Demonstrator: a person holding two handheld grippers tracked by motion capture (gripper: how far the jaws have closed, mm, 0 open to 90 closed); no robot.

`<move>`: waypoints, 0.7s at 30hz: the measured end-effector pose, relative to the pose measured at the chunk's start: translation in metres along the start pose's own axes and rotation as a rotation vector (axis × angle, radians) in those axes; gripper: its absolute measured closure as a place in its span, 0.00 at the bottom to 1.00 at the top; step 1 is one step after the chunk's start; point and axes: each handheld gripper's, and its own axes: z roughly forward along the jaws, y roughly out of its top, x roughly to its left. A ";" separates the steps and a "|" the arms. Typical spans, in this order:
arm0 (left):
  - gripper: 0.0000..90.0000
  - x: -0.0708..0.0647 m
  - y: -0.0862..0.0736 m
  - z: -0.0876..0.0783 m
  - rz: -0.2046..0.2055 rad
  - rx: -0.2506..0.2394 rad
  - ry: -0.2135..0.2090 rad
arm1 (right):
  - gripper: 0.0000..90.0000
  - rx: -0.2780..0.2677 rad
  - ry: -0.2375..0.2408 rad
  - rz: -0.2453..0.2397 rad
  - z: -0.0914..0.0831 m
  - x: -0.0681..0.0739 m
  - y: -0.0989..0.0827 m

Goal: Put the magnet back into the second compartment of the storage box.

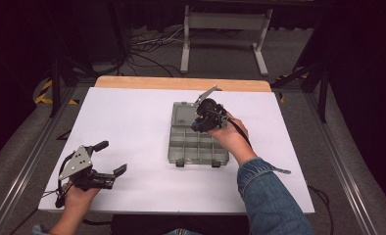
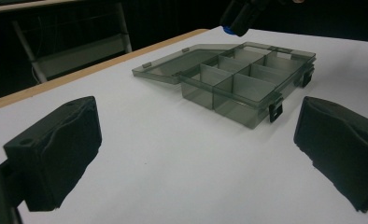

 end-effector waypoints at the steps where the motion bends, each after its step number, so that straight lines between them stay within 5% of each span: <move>1: 0.02 0.000 0.000 0.000 -0.002 -0.001 0.000 | 0.69 -0.001 0.001 0.002 0.003 -0.002 0.000; 10: 0.02 0.000 0.000 0.000 -0.004 -0.005 -0.003 | 0.69 0.015 -0.008 0.018 0.015 -0.011 -0.002; 21: 0.02 0.000 0.000 -0.001 0.001 -0.004 -0.003 | 0.69 0.051 0.011 0.009 0.027 -0.006 -0.002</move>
